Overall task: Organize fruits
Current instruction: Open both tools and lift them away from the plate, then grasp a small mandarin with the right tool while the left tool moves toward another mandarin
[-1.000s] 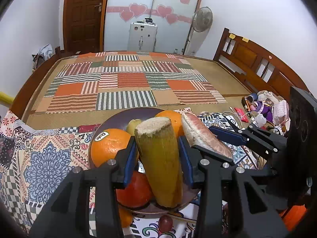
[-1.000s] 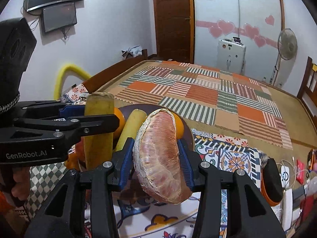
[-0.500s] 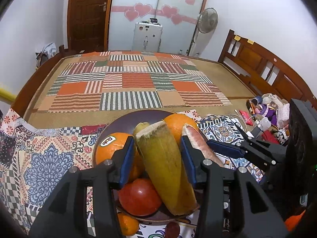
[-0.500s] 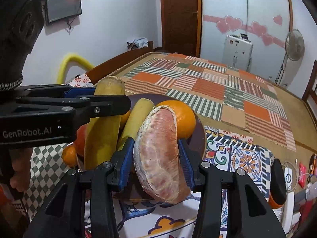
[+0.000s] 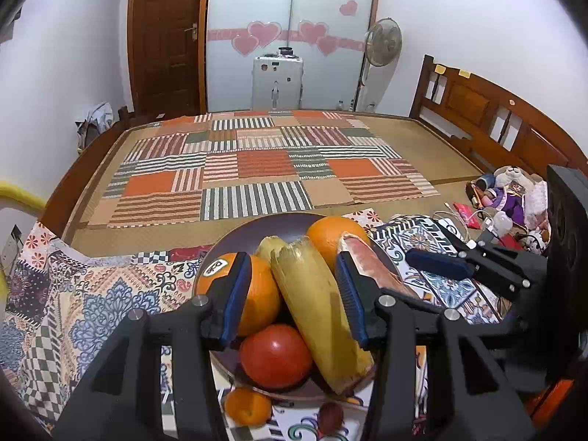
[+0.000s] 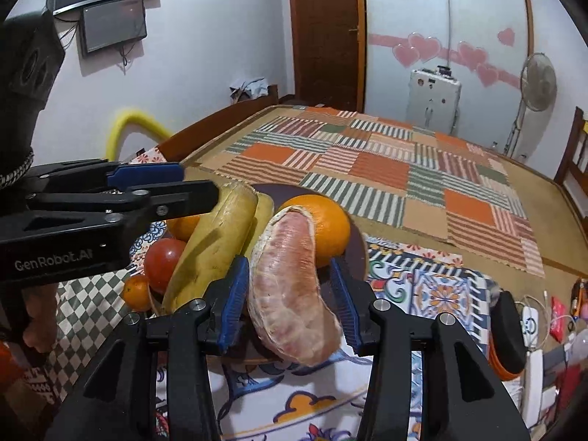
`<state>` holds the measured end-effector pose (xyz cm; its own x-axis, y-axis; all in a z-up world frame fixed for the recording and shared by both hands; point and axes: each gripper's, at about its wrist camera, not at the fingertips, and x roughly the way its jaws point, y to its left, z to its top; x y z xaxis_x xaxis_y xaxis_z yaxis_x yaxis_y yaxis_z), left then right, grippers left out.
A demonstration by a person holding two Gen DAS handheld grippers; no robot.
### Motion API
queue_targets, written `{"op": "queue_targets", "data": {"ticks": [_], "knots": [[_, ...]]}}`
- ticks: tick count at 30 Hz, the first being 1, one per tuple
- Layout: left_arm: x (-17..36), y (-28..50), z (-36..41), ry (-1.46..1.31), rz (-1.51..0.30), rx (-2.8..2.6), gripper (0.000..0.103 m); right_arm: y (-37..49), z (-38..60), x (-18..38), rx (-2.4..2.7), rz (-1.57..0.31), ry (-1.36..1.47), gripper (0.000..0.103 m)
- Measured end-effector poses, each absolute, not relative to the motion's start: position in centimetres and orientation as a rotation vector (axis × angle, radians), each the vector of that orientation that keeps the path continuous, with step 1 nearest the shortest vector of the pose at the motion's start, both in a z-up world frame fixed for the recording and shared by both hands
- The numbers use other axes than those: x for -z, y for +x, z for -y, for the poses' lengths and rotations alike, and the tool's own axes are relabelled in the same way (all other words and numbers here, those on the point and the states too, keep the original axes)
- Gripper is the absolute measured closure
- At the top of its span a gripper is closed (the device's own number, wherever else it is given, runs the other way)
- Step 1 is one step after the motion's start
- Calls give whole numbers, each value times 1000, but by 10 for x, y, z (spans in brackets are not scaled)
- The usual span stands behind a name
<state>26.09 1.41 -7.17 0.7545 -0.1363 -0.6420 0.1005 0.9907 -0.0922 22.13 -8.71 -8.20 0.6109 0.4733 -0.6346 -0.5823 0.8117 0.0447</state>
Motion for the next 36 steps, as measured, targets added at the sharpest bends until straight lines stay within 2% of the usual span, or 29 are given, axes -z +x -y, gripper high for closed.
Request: {"op": "queue_targets", "data": {"ticks": [9,13,19,26,36], "knots": [[48,213,-18,-50,-659,134,56,187,108,57,-587,-630,-130,60],[37,184,-21,-49,-639,137,53,166,114,46,-583,-590,-114,54],[29,145,-20,-23,-619,134,50,136,113,43,-590,-556,-111,52],[41,108,-26,-39,-634,137,46,110,98,61,-614,-586,-146,52],[86,82,-41,-52,-730,135,46,98,74,109,-677,-712,-139,52]]}}
